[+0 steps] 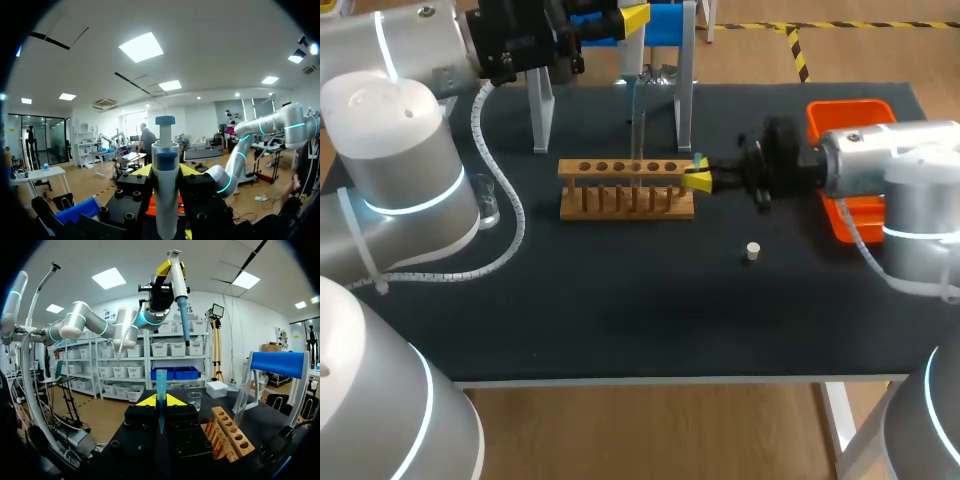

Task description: Invert the test tube, pick up the pipette, mount the tip to pipette, aspirate from beaker and dispense into the tube, eject the tip, return the pipette, and cap with the stopper.

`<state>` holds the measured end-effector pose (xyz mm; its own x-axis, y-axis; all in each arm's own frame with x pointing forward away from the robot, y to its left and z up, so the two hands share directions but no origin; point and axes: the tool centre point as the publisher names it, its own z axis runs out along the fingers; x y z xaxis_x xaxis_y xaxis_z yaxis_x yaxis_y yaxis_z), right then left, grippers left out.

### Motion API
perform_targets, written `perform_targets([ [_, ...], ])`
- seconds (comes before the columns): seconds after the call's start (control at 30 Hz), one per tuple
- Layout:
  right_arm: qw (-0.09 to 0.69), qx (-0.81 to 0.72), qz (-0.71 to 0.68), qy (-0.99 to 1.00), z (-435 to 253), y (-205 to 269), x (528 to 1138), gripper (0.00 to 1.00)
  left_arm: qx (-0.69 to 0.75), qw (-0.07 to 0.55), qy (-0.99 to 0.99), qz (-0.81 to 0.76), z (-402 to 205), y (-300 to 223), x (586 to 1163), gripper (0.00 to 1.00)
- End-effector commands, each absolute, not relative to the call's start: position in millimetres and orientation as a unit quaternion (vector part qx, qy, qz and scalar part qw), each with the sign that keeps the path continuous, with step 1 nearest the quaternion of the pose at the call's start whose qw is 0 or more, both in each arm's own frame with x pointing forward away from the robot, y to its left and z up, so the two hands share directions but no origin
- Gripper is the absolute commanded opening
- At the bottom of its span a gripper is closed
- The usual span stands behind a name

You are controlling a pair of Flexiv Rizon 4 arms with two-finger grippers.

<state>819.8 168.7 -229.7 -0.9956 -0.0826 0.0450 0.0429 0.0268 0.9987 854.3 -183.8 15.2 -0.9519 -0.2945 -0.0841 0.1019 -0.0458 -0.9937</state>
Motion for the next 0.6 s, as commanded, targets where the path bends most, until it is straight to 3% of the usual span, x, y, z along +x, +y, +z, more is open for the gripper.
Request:
perform_targets([
  [0.03,0.051,0.017,-0.697,-0.715,-232,188,829,0.00,-0.071,0.138,0.676,-0.720,15,-183,854,0.00],
  [0.6,0.065,0.013,-0.689,-0.722,-226,220,843,0.00,-0.071,0.138,0.676,-0.720,15,-183,854,0.00],
])
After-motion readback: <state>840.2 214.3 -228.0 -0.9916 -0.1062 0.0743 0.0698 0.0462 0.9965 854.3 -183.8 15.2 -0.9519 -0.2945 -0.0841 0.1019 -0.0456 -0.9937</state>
